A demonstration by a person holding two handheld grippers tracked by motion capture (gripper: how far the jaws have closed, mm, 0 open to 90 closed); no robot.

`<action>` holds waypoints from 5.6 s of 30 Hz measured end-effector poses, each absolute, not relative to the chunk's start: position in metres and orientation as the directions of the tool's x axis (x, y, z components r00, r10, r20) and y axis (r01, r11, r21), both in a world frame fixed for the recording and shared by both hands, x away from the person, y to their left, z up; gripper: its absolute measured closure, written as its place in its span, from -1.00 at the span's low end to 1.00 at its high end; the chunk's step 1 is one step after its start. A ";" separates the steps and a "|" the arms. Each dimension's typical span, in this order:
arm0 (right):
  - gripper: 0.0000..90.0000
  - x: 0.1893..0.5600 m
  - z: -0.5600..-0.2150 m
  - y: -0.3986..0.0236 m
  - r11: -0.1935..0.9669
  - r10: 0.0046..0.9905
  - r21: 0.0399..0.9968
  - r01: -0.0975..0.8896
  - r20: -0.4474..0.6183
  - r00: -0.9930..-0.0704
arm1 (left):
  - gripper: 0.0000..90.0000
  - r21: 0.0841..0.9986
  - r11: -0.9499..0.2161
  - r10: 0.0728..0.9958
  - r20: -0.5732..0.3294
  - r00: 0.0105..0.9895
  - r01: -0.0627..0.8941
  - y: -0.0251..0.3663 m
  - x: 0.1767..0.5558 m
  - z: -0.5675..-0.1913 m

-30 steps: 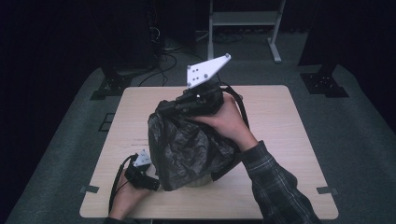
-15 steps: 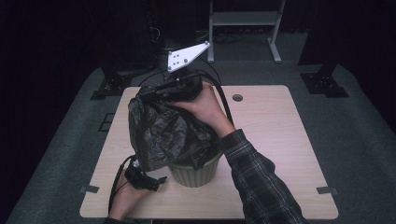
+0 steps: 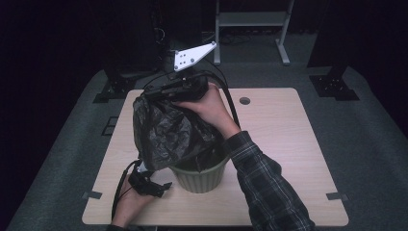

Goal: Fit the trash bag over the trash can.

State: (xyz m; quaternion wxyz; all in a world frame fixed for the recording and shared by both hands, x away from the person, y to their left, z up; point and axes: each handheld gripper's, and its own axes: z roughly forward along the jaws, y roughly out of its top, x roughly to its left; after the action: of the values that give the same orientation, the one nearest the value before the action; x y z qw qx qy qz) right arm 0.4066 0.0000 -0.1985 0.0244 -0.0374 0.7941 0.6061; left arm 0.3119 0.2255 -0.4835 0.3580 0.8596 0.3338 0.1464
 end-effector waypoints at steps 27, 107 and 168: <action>0.95 0.396 -0.255 -0.062 0.413 0.058 0.911 -0.018 -0.046 -0.997 | -1.00 0.713 -0.522 0.677 0.013 0.736 0.468 0.226 0.312 -0.483; 0.05 0.338 -0.315 -0.263 0.326 0.446 0.918 0.225 0.061 -0.893 | -1.00 0.712 -0.520 0.681 0.013 0.732 0.472 0.225 0.311 -0.483; 1.00 0.356 -0.294 -0.207 0.325 0.286 0.939 0.115 0.019 -0.958 | -1.00 0.882 -0.460 0.340 0.067 0.938 0.104 0.223 0.285 -0.308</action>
State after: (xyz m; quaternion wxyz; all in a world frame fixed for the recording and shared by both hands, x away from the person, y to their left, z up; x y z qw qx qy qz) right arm 0.3558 -0.2072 -0.2940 0.0753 0.1238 0.8103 0.5678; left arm 0.2852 0.2228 -0.3077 0.5027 0.8463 0.1312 0.1174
